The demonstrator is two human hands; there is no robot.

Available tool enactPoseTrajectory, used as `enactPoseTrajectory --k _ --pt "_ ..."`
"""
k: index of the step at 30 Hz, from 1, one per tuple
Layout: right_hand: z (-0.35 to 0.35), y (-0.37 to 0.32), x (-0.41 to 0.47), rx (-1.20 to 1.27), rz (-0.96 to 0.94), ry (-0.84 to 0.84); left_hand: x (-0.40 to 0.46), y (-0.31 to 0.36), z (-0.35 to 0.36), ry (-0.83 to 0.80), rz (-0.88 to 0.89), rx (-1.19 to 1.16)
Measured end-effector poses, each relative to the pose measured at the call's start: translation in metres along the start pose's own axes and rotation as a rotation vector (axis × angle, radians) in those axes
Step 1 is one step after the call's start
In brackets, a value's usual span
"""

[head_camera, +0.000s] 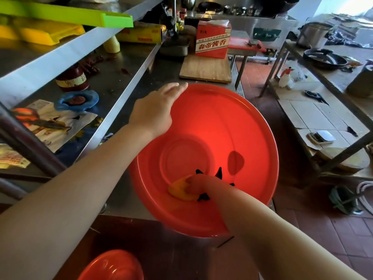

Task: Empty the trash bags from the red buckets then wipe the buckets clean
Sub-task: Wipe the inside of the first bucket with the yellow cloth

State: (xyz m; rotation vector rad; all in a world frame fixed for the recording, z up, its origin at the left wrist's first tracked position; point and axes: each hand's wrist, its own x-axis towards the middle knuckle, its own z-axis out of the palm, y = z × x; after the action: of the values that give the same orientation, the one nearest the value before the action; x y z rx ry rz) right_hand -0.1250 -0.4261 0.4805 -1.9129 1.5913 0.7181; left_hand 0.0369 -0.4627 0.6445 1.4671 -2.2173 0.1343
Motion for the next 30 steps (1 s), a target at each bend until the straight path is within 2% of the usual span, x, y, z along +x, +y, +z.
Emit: enactPoseTrajectory --k 3,11,16,22,26,30 --pt "-0.005 0.002 -0.01 -0.049 -0.048 -0.115 -0.007 0.003 -0.001 0.021 0.004 0.043" --pt "0.0 0.002 -0.024 0.127 -0.051 -0.176 -0.021 0.015 -0.004 0.048 0.019 0.133" --pt "-0.001 0.001 -0.037 0.115 -0.088 -0.186 -0.026 0.01 -0.001 0.037 0.01 0.19" --pt "-0.004 0.0 -0.051 0.046 -0.105 -0.184 -0.025 0.005 0.001 0.025 0.003 0.16" --pt "-0.012 0.001 -0.068 0.136 -0.082 -0.152 -0.023 -0.01 0.003 0.018 -0.058 0.114" --pt "-0.02 0.003 -0.085 0.082 -0.152 -0.149 -0.023 -0.019 0.006 -0.001 -0.083 0.09"
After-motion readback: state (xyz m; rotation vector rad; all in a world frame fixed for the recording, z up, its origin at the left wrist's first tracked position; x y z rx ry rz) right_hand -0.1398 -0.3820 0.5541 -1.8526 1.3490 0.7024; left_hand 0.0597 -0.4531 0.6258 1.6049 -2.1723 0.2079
